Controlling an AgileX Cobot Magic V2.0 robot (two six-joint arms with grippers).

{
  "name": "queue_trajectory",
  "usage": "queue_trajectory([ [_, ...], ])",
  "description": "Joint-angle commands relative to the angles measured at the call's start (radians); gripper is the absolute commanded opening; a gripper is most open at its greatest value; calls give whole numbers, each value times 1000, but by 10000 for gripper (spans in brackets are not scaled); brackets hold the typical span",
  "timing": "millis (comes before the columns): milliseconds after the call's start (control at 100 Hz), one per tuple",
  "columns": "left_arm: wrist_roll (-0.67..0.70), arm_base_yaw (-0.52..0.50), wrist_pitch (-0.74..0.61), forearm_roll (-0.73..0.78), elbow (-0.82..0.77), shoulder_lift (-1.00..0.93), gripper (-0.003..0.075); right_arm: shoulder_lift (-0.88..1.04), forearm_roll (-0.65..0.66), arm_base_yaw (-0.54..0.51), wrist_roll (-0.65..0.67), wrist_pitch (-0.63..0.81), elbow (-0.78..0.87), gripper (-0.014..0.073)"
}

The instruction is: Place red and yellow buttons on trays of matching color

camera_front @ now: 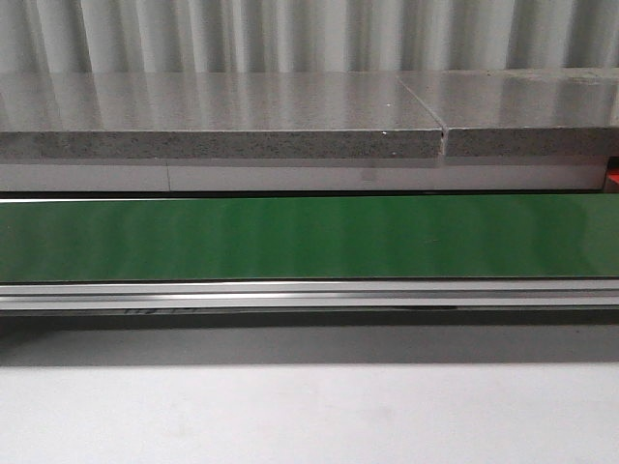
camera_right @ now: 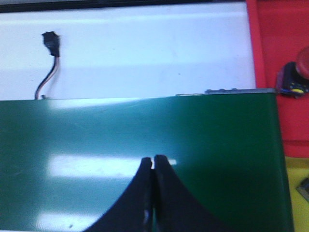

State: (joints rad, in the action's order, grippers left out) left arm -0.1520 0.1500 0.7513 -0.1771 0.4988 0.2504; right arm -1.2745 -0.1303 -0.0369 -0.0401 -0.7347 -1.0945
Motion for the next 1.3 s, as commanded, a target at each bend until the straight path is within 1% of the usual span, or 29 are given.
queue_trajectory([
  [0, -1, 12, -67, -20, 25, 10, -20, 65, 11, 48, -29, 29, -19, -67],
  [170, -1, 12, -67, -20, 25, 10, -20, 158, 12, 135, -95, 45, 30, -67],
  [300, -1, 12, -67, -20, 25, 10, -20, 254, 12, 168, -99, 91, 117, -67],
  [530, -1, 12, -67, -20, 25, 10, -20, 460, 12, 176, -101, 169, 322, -67],
  [770, -1, 12, -67, -21, 25, 10, -20, 709, 12, 176, -101, 192, 496, -67],
  [870, -1, 12, -67, -21, 25, 10, -20, 798, 12, 176, -101, 192, 535, -67],
  [1000, 1, 12, -67, -77, 25, 10, -20, 876, 12, 176, -101, 191, 559, -67],
  [1290, 1, 12, -132, -63, 25, 10, -20, 890, 12, 176, -101, 192, 569, -67],
])
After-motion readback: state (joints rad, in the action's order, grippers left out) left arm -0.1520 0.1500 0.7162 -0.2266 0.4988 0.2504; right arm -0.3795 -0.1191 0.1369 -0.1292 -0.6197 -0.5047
